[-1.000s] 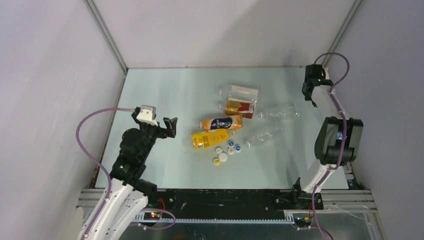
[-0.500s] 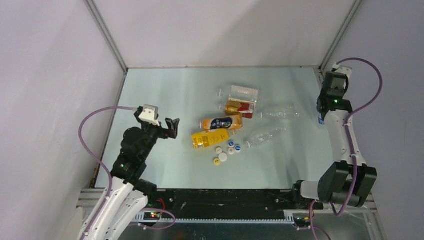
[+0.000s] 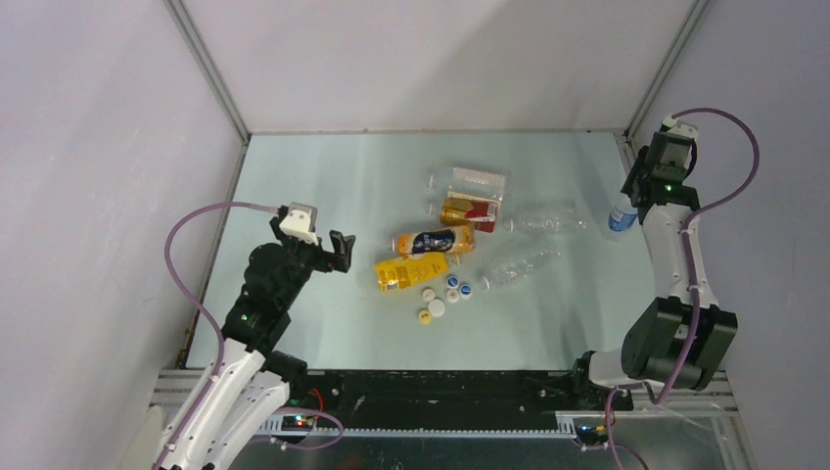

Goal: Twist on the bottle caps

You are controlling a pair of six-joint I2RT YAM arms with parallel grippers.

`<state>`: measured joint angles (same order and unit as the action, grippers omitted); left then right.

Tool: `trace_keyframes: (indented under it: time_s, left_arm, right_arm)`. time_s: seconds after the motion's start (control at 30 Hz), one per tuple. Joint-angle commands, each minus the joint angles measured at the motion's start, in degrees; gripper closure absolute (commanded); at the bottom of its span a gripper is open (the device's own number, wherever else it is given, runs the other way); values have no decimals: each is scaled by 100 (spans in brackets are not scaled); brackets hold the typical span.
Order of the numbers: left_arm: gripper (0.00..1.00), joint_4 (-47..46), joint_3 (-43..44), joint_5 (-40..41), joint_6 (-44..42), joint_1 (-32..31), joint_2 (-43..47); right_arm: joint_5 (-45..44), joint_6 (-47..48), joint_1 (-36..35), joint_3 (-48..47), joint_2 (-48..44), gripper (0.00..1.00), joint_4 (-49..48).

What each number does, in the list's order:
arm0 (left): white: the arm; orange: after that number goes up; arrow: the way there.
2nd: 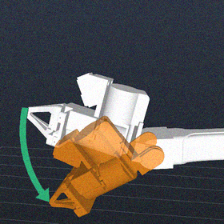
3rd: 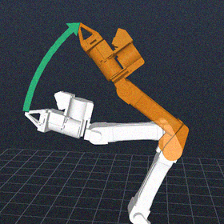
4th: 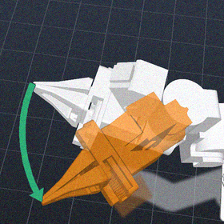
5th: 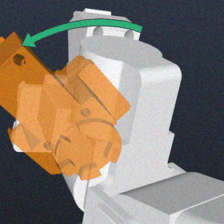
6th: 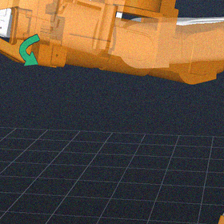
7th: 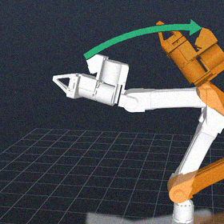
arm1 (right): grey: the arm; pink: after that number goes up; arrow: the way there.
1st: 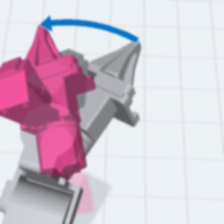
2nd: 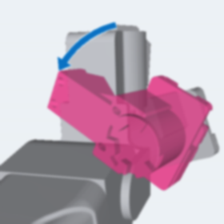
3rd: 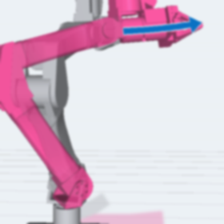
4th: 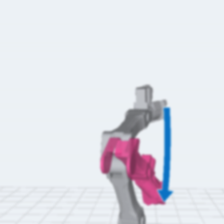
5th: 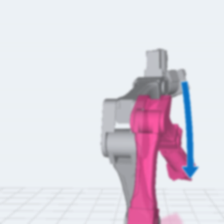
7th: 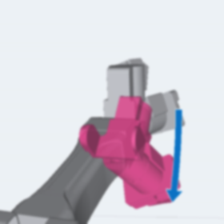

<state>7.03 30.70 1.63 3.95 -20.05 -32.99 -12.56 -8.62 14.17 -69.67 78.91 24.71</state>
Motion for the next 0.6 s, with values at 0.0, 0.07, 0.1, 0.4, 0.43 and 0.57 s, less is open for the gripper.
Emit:
trace_keyframes:
  time_s: [0.0,0.07,0.1,0.4,0.43,0.57]
  left_arm:
    - [0,-59,138,-116,-122,45,-29]
    - [0,-62,138,-119,-121,45,-31]
    - [0,-61,138,-119,-122,52,-36]
    - [0,-47,142,-123,-130,54,-32]
    - [0,-45,145,-120,-131,59,-27]
    - [0,-27,156,-119,-126,63,-19]
  right_arm:
    - [107,-68,66,-516,208,100,414]
    - [233,-132,116,-676,326,100,599]
    - [341,-158,150,-804,366,100,746]
    - [513,-210,236,-1227,632,96,1215]
    - [524,-217,248,-1226,638,95,1222]
    - [565,-235,290,-1225,659,90,1278]
